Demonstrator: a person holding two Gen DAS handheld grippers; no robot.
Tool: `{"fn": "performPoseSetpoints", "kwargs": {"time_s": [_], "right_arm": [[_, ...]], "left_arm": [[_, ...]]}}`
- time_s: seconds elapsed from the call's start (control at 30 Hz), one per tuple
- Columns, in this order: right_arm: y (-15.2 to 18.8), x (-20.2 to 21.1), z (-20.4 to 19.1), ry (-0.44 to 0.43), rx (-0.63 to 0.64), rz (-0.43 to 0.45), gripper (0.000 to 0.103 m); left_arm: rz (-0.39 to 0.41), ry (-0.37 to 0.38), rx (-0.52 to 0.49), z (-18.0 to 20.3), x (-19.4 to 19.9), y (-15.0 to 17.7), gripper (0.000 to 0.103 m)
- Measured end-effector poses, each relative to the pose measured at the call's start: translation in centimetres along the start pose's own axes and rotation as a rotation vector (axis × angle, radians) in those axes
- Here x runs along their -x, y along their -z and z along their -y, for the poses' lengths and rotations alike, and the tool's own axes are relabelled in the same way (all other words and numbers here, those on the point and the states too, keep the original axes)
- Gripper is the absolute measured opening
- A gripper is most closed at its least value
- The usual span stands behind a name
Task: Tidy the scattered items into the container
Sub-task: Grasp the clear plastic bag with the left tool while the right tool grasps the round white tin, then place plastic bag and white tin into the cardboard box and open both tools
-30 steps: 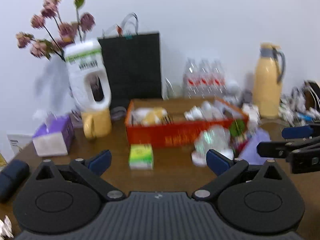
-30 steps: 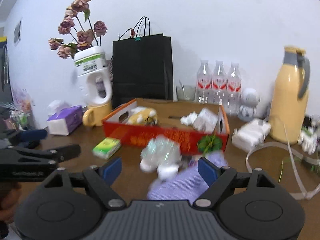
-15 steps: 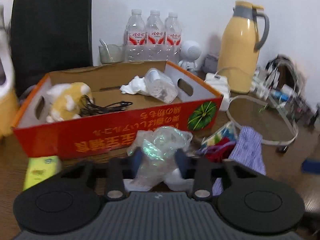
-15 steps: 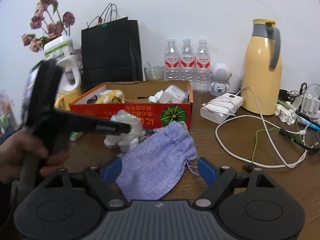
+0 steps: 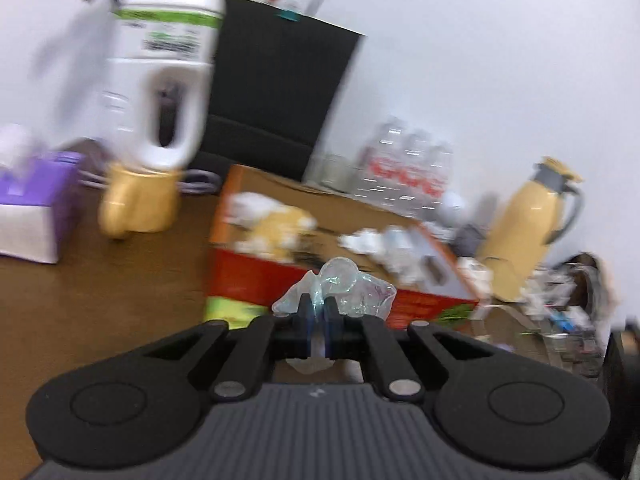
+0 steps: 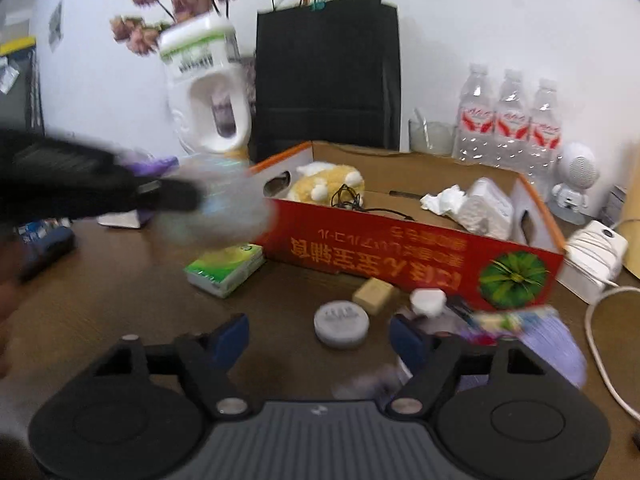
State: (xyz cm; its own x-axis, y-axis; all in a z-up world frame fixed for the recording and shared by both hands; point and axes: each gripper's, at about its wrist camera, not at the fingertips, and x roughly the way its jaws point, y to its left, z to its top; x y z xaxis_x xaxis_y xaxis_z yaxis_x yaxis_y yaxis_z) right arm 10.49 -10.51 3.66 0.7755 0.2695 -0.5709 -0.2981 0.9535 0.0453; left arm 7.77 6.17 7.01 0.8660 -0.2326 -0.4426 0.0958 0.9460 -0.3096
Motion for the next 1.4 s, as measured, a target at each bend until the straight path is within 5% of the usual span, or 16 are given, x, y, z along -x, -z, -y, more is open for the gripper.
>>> {"fn": "performPoseSetpoints", "kwargs": {"time_s": [0.07, 0.4, 0.5, 0.67, 0.93, 1.4], "right_arm": [[-0.7, -2.1, -0.1, 0.015, -0.011, -0.054, 0.058], [-0.6, -5.2, 0.3, 0.051, -0.041, -0.100, 0.056], [-0.7, -5.2, 0.8, 0.078, -0.064, -0.096, 0.039], [-0.7, -4.4, 0.6, 0.033, -0.069, -0.109, 0.038], [-0.7, 4.1, -2.2, 0.079, 0.006, 0.059, 0.038], [4.1, 16.0, -4.1, 0.092, -0.088, 0.225, 0.038]], "left_arm": [[0.015, -0.036, -0.010, -0.4, 0.5, 0.6, 0.006], [0.001, -0.042, -0.028, -0.5, 0.3, 1.7, 0.006], [0.010, -0.054, -0.055, -0.1, 0.6, 2.0, 0.006], [0.034, -0.117, -0.119, 1.3, 1.6, 2.5, 0.006], [0.120, -0.128, -0.207, 4.5, 5.8, 3.5, 0.006], [0.073, -0.114, -0.318, 9.7, 10.5, 9.0, 0.006]]}}
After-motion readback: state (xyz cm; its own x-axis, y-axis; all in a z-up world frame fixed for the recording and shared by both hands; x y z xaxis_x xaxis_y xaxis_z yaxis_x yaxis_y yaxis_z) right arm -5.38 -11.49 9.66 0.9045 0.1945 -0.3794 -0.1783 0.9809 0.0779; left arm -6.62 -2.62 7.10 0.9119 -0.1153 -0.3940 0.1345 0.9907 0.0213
